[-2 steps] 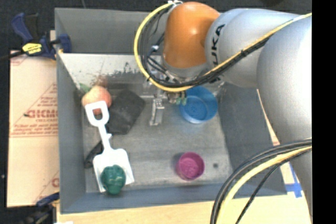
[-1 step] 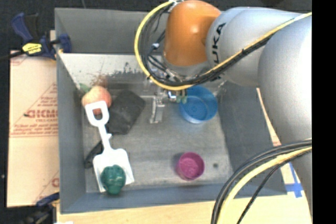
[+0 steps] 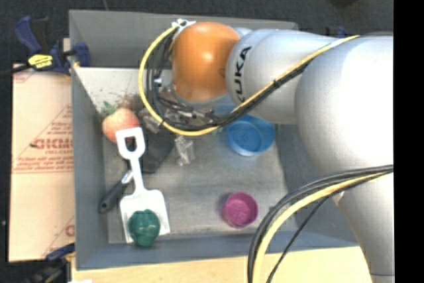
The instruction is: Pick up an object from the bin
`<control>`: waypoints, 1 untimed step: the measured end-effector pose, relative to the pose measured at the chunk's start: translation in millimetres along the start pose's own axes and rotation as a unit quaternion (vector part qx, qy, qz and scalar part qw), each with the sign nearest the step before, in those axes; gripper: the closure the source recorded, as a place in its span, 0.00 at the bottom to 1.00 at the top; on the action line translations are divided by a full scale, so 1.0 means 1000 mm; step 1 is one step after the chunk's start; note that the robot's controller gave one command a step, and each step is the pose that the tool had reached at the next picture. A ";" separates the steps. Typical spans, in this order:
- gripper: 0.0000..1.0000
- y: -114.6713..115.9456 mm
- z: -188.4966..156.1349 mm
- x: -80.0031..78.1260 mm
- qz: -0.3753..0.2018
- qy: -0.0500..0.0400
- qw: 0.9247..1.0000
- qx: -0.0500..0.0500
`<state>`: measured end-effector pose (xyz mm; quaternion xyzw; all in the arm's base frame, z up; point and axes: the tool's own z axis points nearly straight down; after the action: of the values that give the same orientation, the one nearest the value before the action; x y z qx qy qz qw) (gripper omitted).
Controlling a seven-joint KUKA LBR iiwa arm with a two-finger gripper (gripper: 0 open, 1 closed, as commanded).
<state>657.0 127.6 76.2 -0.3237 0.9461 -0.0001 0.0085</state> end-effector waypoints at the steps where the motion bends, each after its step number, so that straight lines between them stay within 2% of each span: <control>1: 0.00 0.001 -0.028 0.012 0.063 0.004 0.998 -0.001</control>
Offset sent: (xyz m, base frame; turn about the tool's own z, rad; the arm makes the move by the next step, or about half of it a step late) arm -0.0030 0.0369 0.0238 -0.2356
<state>646.6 120.9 104.1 -0.2636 0.9646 0.0005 0.0043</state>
